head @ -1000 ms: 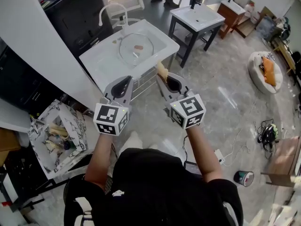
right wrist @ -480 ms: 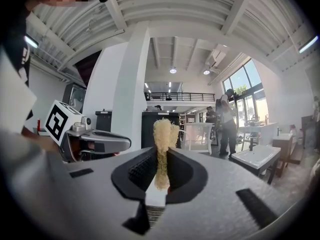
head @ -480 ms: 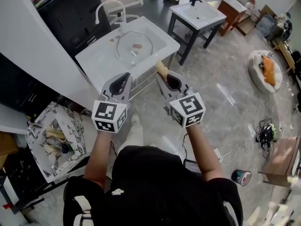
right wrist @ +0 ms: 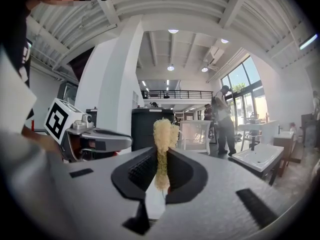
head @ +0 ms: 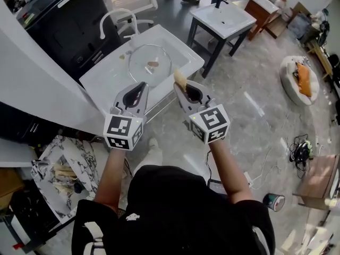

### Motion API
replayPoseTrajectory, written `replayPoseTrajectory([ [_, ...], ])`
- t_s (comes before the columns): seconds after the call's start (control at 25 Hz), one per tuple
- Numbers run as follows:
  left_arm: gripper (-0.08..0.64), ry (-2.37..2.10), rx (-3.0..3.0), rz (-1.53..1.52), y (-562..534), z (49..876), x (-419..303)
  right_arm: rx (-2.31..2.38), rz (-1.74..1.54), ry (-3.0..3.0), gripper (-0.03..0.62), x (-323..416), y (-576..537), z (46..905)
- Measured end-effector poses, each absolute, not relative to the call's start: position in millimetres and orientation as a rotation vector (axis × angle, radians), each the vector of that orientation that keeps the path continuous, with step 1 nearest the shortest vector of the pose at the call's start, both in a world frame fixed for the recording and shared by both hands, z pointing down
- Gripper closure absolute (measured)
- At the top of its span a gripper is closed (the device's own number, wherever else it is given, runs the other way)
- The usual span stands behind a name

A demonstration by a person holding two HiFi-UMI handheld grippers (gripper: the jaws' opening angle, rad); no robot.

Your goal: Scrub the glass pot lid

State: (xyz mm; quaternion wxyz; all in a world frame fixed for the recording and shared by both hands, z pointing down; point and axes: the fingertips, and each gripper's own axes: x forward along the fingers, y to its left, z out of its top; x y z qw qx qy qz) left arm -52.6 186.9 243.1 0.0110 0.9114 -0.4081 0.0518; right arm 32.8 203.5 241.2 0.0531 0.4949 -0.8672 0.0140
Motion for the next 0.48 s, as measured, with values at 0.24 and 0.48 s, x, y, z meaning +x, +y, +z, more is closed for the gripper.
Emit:
replayPoseTrajectory([
  [0.24,0.545,-1.235,2.851,0.178,129.7,239.6,-51.1,1.524,0.068,-2.613,0.574,34.1,146.8,238.8],
  [0.48,0.545,-1.212,2.847,0.178,76.2,238.9,-60.8,1.53,0.084,-2.598,0.574,23.2,94.1,238.1],
])
